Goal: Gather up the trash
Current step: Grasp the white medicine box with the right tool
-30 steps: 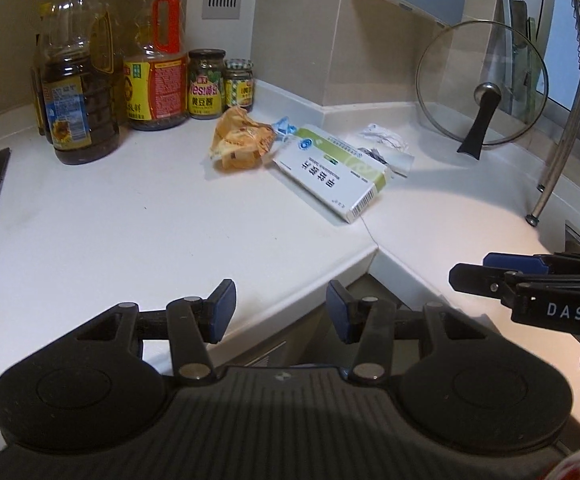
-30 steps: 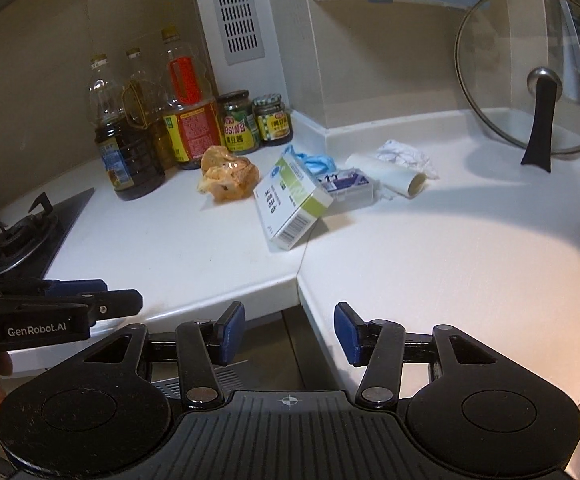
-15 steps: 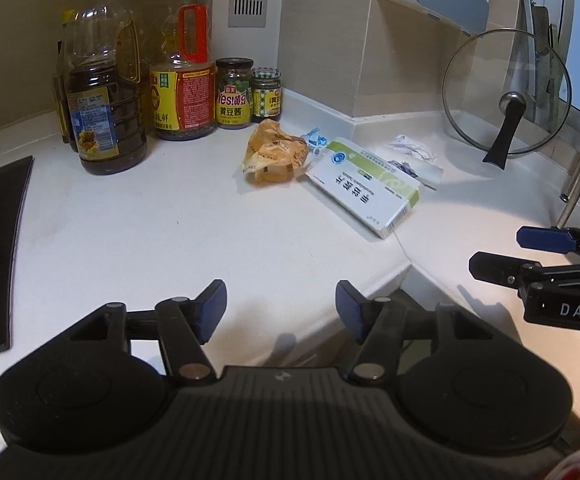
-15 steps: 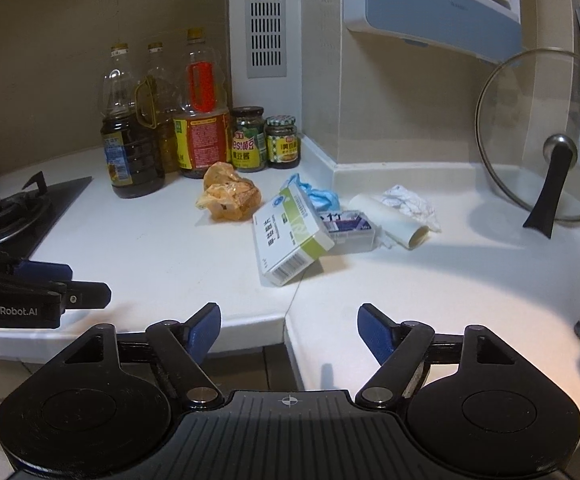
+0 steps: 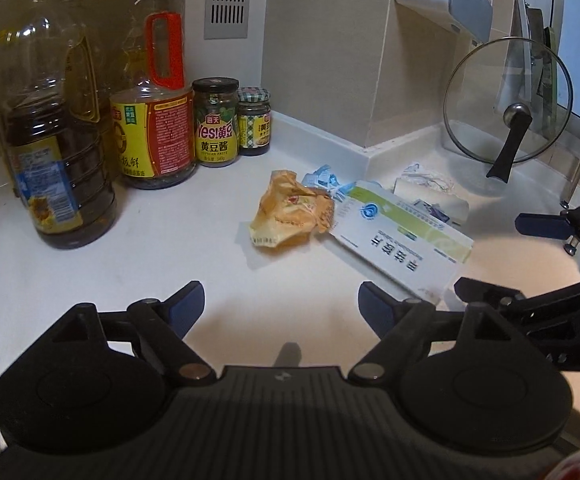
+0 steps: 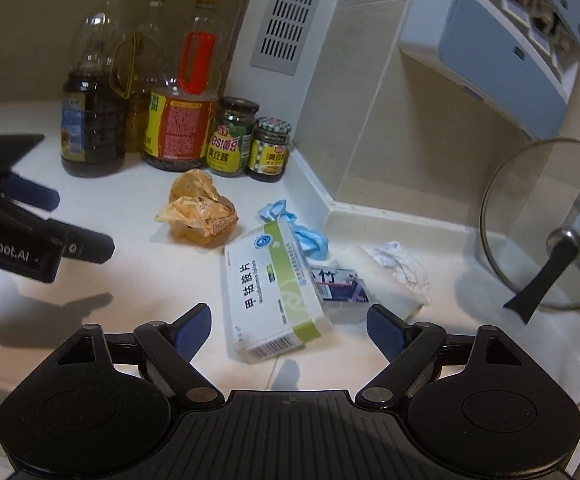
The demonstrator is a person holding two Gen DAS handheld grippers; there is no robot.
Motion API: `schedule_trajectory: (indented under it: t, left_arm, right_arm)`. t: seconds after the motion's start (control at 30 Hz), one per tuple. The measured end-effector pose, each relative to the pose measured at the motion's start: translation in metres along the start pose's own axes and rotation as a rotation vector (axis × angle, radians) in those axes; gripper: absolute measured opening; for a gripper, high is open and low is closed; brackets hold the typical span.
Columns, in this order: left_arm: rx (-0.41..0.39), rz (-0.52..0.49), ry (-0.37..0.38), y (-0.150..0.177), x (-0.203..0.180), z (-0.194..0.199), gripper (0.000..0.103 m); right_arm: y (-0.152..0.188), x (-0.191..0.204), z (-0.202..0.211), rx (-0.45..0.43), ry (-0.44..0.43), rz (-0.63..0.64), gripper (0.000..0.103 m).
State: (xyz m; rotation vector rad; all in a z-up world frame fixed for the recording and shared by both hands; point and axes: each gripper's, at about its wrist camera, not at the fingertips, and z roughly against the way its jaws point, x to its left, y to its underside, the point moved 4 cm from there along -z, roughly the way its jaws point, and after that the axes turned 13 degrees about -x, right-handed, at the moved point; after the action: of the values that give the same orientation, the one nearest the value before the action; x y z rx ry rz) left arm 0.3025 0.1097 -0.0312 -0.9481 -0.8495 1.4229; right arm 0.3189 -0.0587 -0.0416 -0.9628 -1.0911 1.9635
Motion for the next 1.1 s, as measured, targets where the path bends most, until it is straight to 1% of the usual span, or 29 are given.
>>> schedule_trajectory:
  t: [0.17,0.23,0.37,0.5,0.6,0.77,0.87,1.03,1.1]
  left_arm:
    - [0.023,-0.012,0.060,-0.001,0.017,-0.023,0.082]
    - [0.031,-0.007,0.069,0.000,0.022,-0.029,0.082]
    - [0.029,0.033,0.064,0.001,0.031,-0.035,0.082]
    - [0.029,0.063,0.039,0.000,0.037,-0.037,0.082]
    - [0.030,0.071,0.020,0.001,0.038,-0.038,0.082]
    - [0.037,0.088,-0.002,0.001,0.036,-0.040,0.082]
    - [0.036,0.085,-0.006,0.000,0.032,-0.041,0.082]
    - [0.038,0.073,-0.010,0.000,0.024,-0.042,0.082]
    - [0.036,0.069,-0.010,-0.001,0.022,-0.043,0.082]
  right_arm:
    - [0.004,0.020,-0.029,0.060,0.018,0.133,0.087]
    - [0.007,0.026,-0.038,0.084,0.012,0.173,0.087]
    - [0.014,0.036,-0.056,0.117,0.006,0.277,0.087]
    - [0.023,0.038,-0.072,0.139,0.020,0.361,0.087]
    - [0.023,0.033,-0.080,0.142,0.022,0.364,0.087]
    - [0.023,0.028,-0.084,0.134,-0.001,0.365,0.086]
    - [0.023,0.025,-0.084,0.139,-0.014,0.342,0.071]
    - [0.021,0.017,-0.077,0.114,-0.026,0.269,0.071]
    - [0.019,0.012,-0.073,0.104,-0.037,0.206,0.071]
